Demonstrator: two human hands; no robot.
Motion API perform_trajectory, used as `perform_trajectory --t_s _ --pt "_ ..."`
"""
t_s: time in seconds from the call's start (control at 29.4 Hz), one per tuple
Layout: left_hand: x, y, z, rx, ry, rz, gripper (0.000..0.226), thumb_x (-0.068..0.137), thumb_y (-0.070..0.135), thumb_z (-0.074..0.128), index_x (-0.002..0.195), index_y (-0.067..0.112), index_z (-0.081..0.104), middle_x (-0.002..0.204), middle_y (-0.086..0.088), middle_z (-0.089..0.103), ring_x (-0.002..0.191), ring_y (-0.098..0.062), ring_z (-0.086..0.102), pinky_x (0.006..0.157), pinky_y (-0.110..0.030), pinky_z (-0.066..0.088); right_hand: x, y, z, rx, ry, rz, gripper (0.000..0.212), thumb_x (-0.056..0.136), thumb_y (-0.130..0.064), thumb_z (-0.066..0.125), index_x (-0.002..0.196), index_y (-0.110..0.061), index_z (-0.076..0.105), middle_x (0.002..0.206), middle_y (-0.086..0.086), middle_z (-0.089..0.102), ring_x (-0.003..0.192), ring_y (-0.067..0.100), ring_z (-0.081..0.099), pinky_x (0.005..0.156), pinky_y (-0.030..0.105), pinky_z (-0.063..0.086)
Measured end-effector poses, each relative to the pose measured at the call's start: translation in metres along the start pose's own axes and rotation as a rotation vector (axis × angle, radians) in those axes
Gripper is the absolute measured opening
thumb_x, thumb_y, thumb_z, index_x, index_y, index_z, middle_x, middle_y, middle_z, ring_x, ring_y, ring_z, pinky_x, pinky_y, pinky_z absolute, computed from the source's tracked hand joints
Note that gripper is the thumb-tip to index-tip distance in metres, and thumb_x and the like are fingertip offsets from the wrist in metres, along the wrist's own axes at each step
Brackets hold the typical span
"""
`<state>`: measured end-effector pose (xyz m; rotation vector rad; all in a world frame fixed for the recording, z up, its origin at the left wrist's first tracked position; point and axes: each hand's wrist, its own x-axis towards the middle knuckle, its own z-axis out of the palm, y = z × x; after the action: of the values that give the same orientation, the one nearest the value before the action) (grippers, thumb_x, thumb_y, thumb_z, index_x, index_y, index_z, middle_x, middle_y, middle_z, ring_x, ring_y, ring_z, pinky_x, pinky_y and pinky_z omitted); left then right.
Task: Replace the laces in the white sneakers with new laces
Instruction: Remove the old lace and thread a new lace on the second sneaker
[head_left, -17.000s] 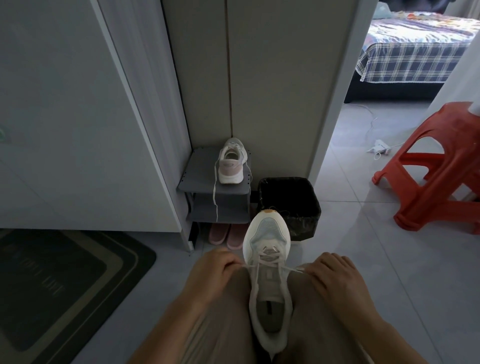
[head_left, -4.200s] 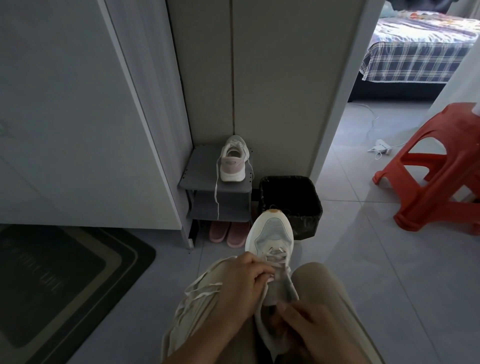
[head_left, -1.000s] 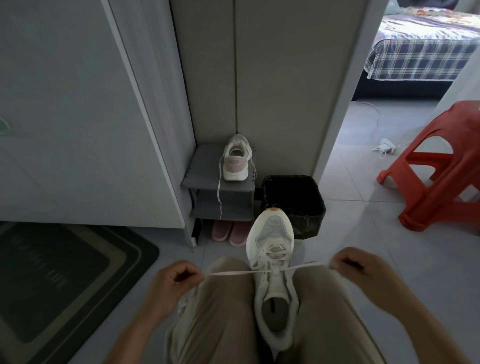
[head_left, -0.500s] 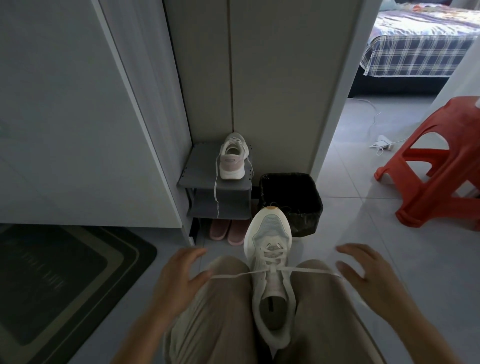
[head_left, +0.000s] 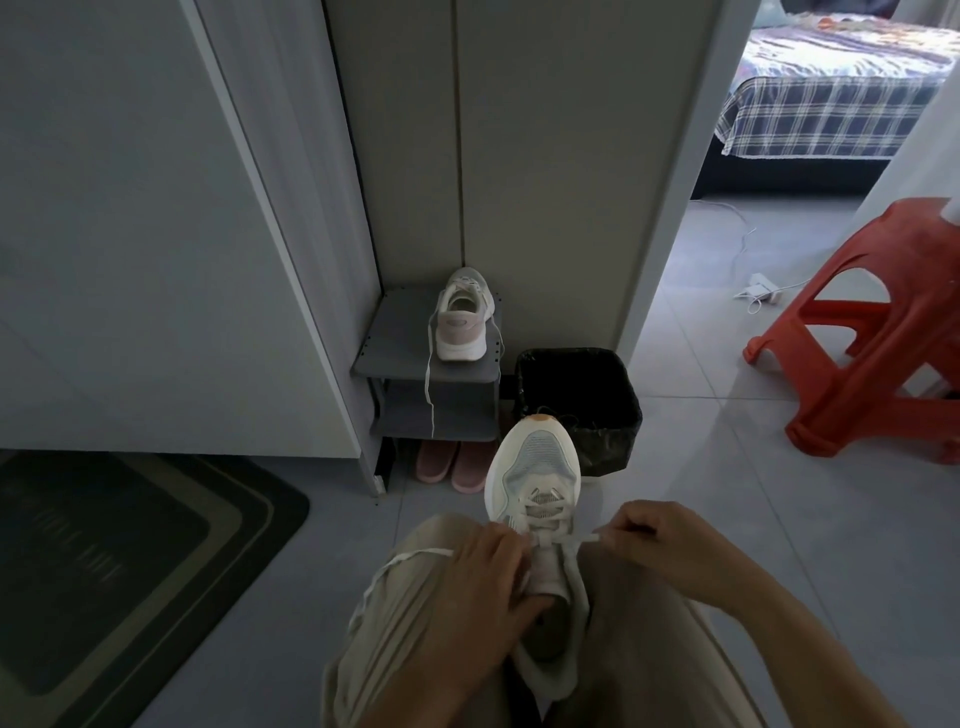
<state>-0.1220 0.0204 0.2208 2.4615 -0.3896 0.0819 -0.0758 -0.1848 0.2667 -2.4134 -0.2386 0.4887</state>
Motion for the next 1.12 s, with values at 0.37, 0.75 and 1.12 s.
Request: perform_trajectory --t_s 0.37,0.75,1.12 --pt "0.028 -0.03 -0.024 -0.202 -0.161 -0.174 0.042 0.068 0.06 0.051 0.089 0.027 0.068 0.08 0.02 0.06 0.078 0.005 0.055 0.084 -0.029 0.044 -0.005 -0.008 -0.036 0.067 0.067 0.003 0.015 0.088 -0.023 0.058 0.074 -0.023 0.064 0.071 0.001 0.063 0.064 0.01 0.053 0.063 0.021 0.044" --pt "0.044 -0.008 -0.034 -0.158 -0.227 -0.209 0.029 0.08 0.037 0.067 0.105 0.025 0.056 0.097 0.016 0.05 0.093 -0.003 0.051 0.08 -0.02 0.039 -0.001 -0.019 -0.033 -0.061 0.21 -0.081 0.017 0.088 -0.024 0.059 0.071 -0.024 0.058 0.062 -0.007 0.057 0.055 -0.001 0.052 0.054 0.012 0.041" --pt "0.049 0.006 -0.056 0.041 0.105 0.163 0.011 0.081 0.028 0.056 0.08 0.021 0.064 0.069 0.016 0.056 0.062 0.003 0.046 0.075 -0.013 0.03 0.016 -0.059 0.032 0.014 0.154 -0.326 0.026 0.087 -0.022 0.061 0.113 -0.022 0.058 0.097 -0.022 0.05 0.07 -0.009 0.05 0.069 0.002 0.038"
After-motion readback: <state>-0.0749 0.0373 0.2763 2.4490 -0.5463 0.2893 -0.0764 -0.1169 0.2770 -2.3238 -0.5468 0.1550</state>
